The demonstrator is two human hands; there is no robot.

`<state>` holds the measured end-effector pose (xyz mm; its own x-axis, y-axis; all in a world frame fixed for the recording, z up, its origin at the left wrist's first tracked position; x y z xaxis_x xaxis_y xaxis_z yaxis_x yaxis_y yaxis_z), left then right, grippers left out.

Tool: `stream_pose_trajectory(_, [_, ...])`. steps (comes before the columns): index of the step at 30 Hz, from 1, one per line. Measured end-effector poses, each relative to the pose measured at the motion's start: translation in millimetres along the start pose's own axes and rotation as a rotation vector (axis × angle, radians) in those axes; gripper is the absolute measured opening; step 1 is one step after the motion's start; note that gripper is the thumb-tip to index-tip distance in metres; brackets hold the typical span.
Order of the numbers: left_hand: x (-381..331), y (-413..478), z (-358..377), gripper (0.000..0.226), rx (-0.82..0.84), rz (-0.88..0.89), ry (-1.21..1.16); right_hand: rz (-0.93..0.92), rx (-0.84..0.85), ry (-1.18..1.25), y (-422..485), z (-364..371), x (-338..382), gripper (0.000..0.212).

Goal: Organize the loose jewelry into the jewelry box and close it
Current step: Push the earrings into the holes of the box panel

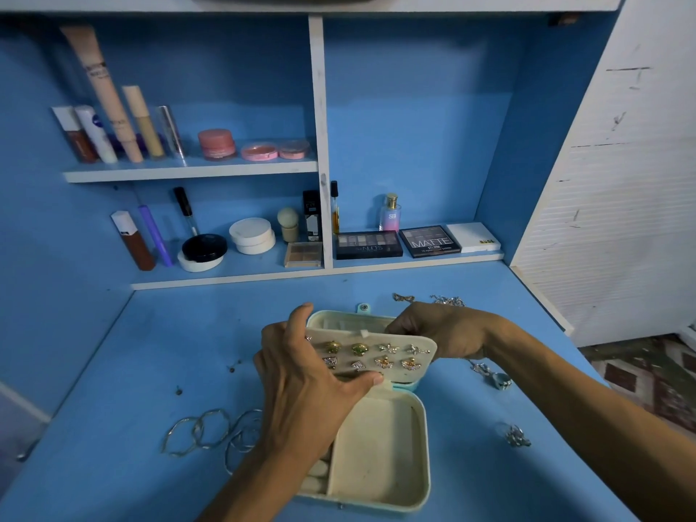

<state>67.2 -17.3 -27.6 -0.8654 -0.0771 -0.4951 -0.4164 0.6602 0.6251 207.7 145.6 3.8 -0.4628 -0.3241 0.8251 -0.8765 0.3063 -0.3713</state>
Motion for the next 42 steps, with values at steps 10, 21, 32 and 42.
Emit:
stream_pose_trajectory(10, [-2,-2,-2,0.132,-0.033,0.031,0.009,0.021,0.121,-0.105,6,-4,8,0.011])
stream_pose_trajectory(21, [-7,-4,-8,0.112,-0.158,0.257,0.242,0.015,0.141,-0.18,10,3,23,0.004])
stream_pose_trajectory(32, [-13,-17,-9,0.061,-0.293,0.457,0.494,-0.007,0.061,-0.174,1,14,29,0.016])
stream_pose_trajectory(42, [-14,-15,-10,0.058,-0.29,0.484,0.504,0.03,0.115,-0.157,3,11,29,0.009])
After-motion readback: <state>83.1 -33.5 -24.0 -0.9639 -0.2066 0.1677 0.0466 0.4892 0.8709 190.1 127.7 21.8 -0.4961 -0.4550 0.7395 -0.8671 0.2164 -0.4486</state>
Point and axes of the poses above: each hand's wrist, its own y-axis towards the middle knuckle, its own z-axis out of the palm, x = y × z, the point moved 2 cm from there along y, towards the middle knuckle, and after that the axes turned 2 degrees about y, right-handed, at the moved point
